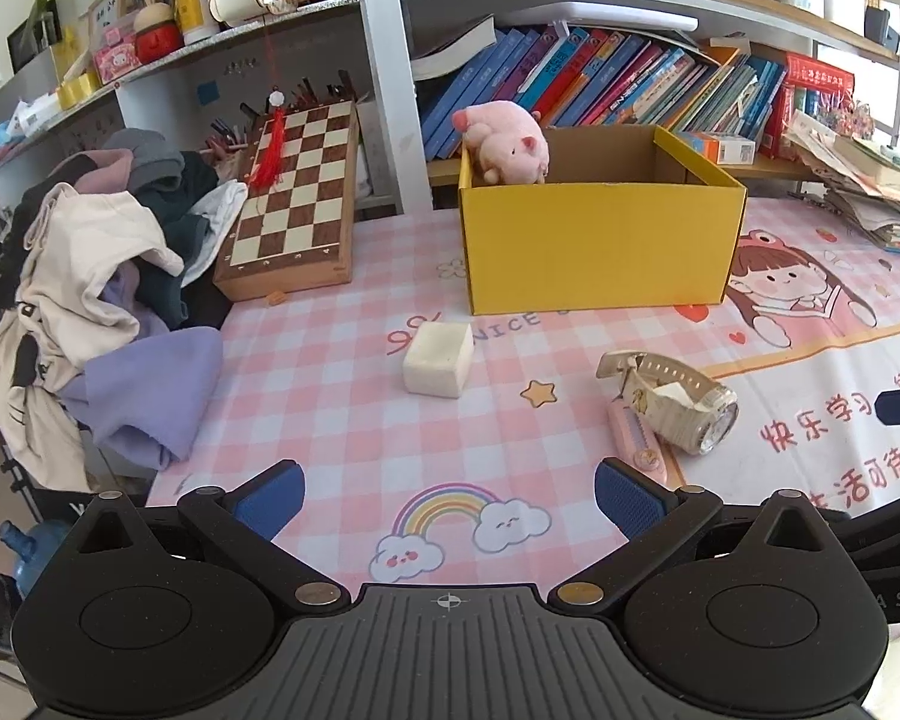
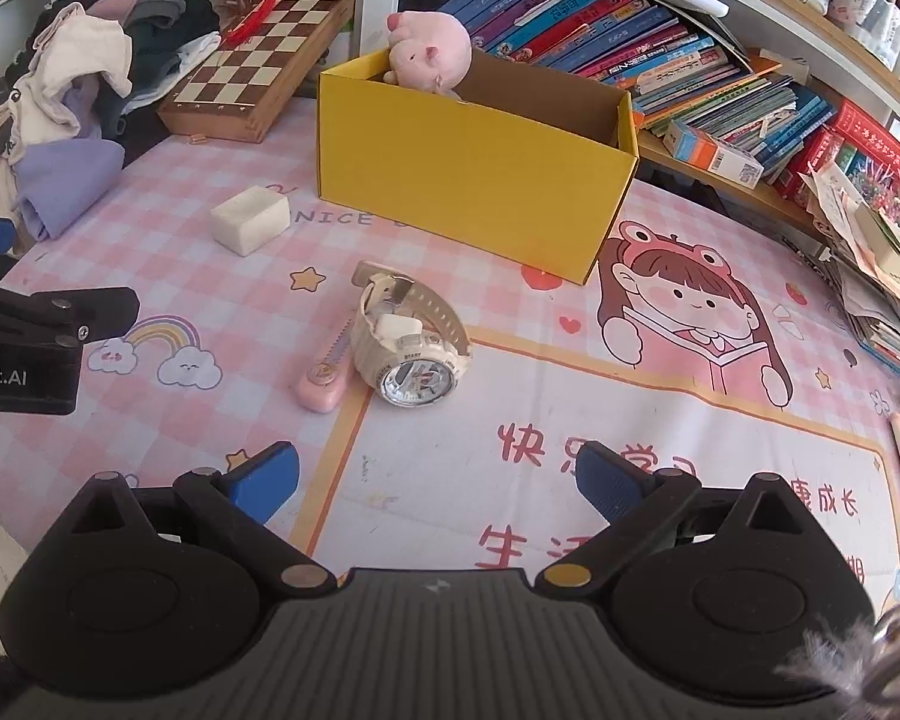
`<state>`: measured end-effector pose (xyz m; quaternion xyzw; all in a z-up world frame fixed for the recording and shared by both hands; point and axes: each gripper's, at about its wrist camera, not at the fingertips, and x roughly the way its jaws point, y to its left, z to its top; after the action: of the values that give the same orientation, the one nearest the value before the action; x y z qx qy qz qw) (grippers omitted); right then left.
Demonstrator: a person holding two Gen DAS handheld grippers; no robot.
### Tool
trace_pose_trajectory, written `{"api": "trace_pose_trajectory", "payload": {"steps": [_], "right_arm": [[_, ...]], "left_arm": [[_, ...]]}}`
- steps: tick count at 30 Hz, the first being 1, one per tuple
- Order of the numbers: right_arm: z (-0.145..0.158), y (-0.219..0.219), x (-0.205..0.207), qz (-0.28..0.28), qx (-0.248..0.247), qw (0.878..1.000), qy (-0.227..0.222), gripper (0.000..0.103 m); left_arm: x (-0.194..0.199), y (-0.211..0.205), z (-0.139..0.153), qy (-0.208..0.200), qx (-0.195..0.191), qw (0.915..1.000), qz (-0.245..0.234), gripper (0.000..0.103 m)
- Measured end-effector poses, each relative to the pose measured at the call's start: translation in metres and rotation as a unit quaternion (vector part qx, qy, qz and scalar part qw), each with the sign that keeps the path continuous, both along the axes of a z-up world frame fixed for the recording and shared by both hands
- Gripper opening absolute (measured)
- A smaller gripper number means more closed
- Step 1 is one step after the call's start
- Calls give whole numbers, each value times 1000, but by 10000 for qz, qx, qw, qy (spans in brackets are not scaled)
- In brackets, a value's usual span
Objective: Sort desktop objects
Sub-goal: 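Move the right tool toward the white watch while the left tool approaches the pink case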
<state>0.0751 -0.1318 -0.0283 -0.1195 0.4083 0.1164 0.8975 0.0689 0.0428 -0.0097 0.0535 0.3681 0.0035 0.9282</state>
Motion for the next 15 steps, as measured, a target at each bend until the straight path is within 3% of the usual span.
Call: {"api": "trace_pose_trajectory", "payload": {"steps": [15], "right_arm": [[-9,-3,45,268,255,9989,288,92]], "left_arm": [[25,-12,-13,284,109,9995,55,103]]}}
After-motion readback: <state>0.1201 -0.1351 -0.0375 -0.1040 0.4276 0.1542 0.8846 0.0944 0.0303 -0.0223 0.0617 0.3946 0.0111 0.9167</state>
